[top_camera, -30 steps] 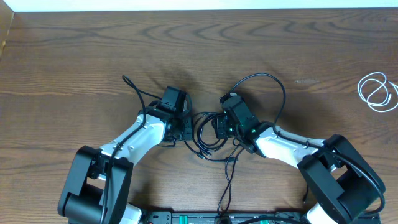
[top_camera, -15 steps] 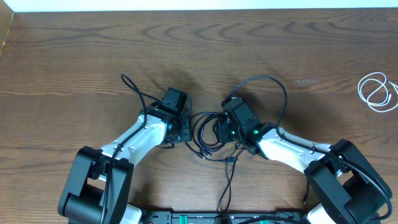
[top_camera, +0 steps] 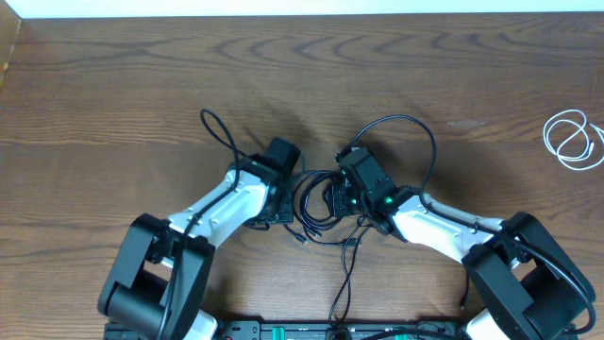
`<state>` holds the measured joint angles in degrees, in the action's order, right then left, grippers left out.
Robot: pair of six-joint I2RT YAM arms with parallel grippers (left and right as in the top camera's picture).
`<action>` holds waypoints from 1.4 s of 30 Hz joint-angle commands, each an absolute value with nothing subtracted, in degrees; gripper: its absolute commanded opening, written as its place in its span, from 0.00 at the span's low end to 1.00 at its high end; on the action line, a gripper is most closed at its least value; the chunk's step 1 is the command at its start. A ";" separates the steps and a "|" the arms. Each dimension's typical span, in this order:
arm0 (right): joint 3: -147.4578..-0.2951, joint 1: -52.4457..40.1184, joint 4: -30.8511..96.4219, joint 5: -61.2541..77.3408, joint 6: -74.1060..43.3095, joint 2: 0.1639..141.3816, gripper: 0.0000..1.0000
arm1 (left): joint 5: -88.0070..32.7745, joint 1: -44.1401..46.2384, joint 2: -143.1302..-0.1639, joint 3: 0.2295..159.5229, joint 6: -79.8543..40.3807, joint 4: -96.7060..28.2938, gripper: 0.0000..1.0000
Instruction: Untangle cables
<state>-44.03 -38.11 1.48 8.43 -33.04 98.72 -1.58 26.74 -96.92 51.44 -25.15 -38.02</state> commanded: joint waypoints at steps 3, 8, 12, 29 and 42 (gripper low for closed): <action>-42.28 -38.22 2.61 8.54 -33.32 99.22 0.42 | -1.89 26.72 -98.04 54.19 -26.13 -39.99 0.57; -42.28 -38.24 2.59 8.51 -33.34 99.22 0.43 | -3.05 26.70 -98.04 54.52 -26.22 -40.10 0.58; -42.28 -38.24 2.57 8.51 -33.32 99.22 0.43 | -4.05 26.72 -98.04 55.18 -26.33 -39.62 0.57; -42.28 -38.24 2.59 8.54 -33.34 99.22 0.44 | -3.99 28.49 -98.08 54.57 -28.25 -37.10 0.57; -42.28 -38.24 2.61 8.54 -33.32 99.22 0.44 | -1.52 30.35 -99.42 54.06 -29.69 -35.77 0.57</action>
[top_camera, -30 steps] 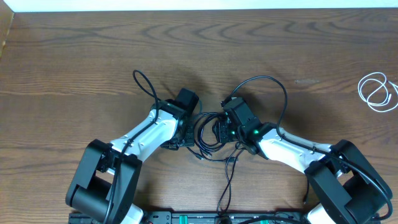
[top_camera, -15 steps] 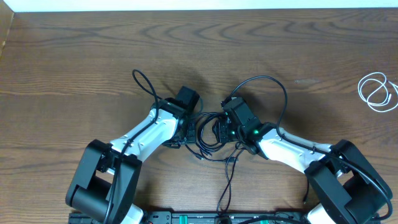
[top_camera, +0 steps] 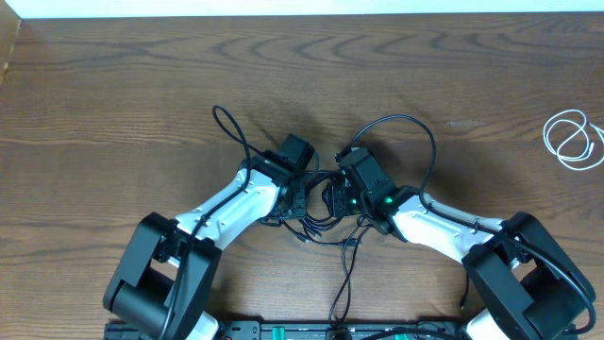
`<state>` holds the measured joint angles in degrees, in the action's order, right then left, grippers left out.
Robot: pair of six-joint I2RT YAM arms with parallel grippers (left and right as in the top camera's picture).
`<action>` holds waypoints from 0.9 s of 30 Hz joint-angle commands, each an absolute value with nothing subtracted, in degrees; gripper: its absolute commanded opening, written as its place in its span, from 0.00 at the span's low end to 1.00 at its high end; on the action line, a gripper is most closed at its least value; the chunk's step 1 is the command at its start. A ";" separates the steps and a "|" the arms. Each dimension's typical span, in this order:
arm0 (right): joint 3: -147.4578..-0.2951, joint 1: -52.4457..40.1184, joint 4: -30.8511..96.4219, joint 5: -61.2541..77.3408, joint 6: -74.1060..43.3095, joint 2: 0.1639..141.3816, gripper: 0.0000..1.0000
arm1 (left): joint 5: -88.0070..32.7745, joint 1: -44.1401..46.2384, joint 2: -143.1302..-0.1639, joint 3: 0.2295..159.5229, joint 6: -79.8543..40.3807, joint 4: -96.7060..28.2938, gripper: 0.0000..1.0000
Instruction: Untangle cables
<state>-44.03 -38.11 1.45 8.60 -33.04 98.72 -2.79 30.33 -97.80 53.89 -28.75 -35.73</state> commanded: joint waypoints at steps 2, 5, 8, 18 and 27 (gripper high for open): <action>-42.28 -38.24 2.61 8.54 -33.32 99.22 0.44 | -0.16 30.35 -100.07 53.69 -29.69 -35.68 0.57; -42.28 -38.24 2.61 8.54 -33.34 99.22 0.44 | 2.44 30.33 -101.67 53.47 -29.65 -35.73 0.57; -42.28 -38.24 2.61 8.54 -33.32 99.22 0.44 | 4.89 30.28 -102.85 53.47 -26.92 -35.94 0.57; -42.28 -38.24 2.61 8.49 -33.04 99.22 0.48 | 21.32 29.52 -102.87 53.93 -15.44 -35.18 0.57; -42.26 -38.24 4.12 6.66 -32.51 99.22 0.52 | 22.81 29.52 -102.87 53.91 -1.93 -15.44 0.52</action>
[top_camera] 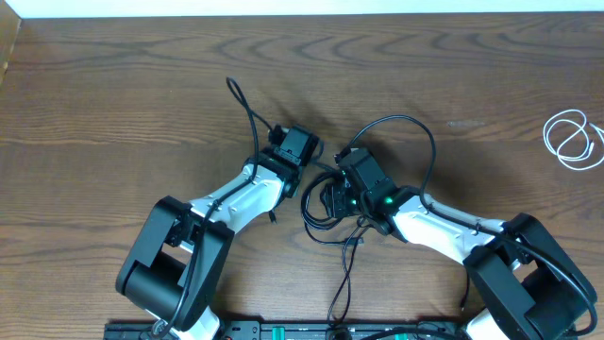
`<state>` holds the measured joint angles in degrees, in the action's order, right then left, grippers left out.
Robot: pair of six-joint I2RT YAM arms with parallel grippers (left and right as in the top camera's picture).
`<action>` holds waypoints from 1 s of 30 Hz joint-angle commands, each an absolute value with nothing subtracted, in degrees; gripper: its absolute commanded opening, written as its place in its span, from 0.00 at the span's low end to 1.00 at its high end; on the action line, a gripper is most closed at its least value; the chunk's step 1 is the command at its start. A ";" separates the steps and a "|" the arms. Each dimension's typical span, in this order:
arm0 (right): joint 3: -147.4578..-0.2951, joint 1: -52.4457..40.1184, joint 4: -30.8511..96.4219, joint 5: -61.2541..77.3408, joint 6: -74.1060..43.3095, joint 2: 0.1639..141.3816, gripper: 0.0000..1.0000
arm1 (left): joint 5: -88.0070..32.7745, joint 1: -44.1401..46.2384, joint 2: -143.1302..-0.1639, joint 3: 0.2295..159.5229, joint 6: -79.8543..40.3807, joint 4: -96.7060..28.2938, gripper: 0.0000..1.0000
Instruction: Untangle cables
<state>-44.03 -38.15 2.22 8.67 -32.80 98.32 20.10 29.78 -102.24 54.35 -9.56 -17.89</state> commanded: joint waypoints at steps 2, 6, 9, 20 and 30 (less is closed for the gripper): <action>-42.26 -38.24 4.67 8.60 -32.51 99.22 0.52 | 22.81 29.45 -102.87 53.91 0.54 -12.97 0.49; -42.85 -37.19 8.91 10.07 -32.47 98.78 0.58 | 21.89 28.18 -102.87 53.89 -0.10 -11.75 0.44; -46.65 -34.61 18.13 11.18 -30.28 96.90 0.58 | 17.04 26.30 -102.87 53.89 -0.27 -11.35 0.44; -63.86 -26.30 52.18 8.95 -16.34 94.24 0.65 | 2.00 19.66 -102.87 53.91 -1.52 -11.66 0.44; -63.64 -24.58 54.89 5.06 -16.23 95.44 0.72 | -27.92 19.75 -100.29 53.91 2.79 -11.68 0.49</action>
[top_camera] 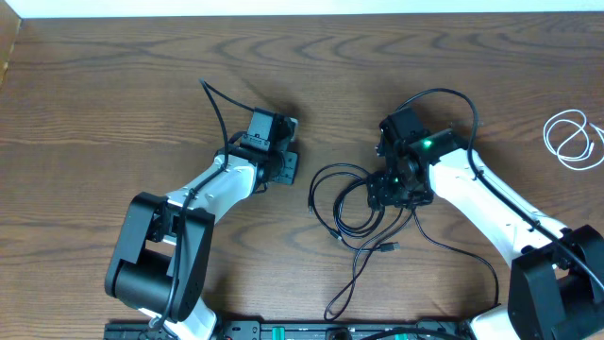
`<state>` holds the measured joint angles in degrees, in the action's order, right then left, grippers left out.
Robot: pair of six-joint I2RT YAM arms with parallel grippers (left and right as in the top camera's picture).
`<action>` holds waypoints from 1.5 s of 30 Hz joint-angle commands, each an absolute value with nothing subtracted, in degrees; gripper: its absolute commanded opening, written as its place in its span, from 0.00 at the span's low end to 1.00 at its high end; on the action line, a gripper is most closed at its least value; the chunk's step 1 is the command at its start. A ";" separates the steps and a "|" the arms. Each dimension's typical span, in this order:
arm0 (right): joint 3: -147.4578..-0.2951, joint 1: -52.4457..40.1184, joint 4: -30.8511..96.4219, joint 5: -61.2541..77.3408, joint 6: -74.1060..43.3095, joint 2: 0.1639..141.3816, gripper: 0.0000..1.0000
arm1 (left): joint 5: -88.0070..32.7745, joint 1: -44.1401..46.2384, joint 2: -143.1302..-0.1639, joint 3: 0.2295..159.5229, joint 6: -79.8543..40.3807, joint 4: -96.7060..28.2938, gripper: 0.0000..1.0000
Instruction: Untangle cables
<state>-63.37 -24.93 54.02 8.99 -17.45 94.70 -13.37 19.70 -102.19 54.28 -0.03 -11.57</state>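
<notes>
A tangle of thin black cable (344, 203) lies in loose loops on the wooden table, with one end trailing toward the front edge. My right gripper (389, 192) points down onto the right side of the loops and looks shut on the black cable. My left gripper (289, 149) is left of the tangle, apart from it, with its fingers spread and nothing between them. The nearest loop ends a short way to its right.
A coiled white cable (574, 139) lies at the far right edge of the table (113, 66). Each arm carries its own black wire arching above its wrist. The arm bases stand along the front edge.
The left gripper has drawn back to the left, away from the tangle. The right gripper has moved to the right, and the black loops have shifted right with it and spread wider.
At first both grippers met over a tight black bundle at the table's middle. The left gripper then pressed closer in and swung further up while the right one stayed put. Now the two are apart and the bundle lies in looser loops under the right gripper.
</notes>
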 commanded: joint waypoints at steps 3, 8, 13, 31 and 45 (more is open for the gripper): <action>-63.31 -24.18 56.71 0.93 -16.23 96.36 0.72 | -36.86 19.75 -100.27 53.91 4.54 -11.66 0.49; -62.83 -22.83 55.42 -0.16 -15.97 97.65 0.79 | -33.82 20.91 -100.29 53.91 5.56 -11.64 0.50; -62.83 -22.04 49.87 -3.53 -13.50 97.78 0.84 | -24.56 23.00 -100.33 53.89 5.61 -11.64 0.54; -62.76 -22.11 43.20 -2.63 -12.60 107.39 0.77 | -15.33 30.70 -101.67 53.84 5.61 -10.96 0.58; -63.11 -22.22 43.05 2.20 -11.64 104.22 0.01 | -15.33 30.68 -108.60 53.87 5.30 -6.57 0.58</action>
